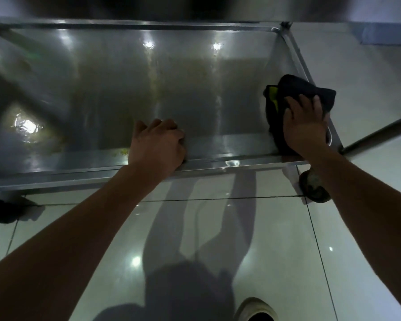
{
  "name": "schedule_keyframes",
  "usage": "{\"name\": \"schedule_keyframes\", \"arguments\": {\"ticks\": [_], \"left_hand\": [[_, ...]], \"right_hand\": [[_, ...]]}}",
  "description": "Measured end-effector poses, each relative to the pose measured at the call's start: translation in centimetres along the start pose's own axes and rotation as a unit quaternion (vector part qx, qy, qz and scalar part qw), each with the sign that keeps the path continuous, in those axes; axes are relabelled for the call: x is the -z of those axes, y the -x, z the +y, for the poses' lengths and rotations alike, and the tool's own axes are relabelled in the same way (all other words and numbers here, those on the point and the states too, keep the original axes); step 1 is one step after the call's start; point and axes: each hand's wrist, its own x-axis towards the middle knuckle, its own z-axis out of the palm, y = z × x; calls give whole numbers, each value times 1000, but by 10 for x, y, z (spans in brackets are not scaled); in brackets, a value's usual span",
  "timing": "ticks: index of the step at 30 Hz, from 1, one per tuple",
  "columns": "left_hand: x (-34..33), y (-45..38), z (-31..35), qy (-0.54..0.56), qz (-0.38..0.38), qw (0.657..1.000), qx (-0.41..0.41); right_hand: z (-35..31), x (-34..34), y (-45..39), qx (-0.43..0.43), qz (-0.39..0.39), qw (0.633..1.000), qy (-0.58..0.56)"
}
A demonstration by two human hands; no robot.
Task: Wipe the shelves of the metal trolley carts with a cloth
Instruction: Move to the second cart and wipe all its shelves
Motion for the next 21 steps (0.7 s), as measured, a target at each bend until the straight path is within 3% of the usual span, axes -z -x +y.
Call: {"name": "schedule_keyframes", "arguments": {"ticks": [8, 14, 21], "left_hand": [[3, 3, -6, 42, 13, 999, -20], [-2, 3, -13, 52, 27, 998, -37], [-2, 3, -34, 49, -21, 997, -48]], "right_hand": [[-44, -9, -25, -6, -52, 998, -36], [-154, -32, -18, 110, -58, 990, -64], [-274, -51, -14, 276, -200, 930, -136]]}}
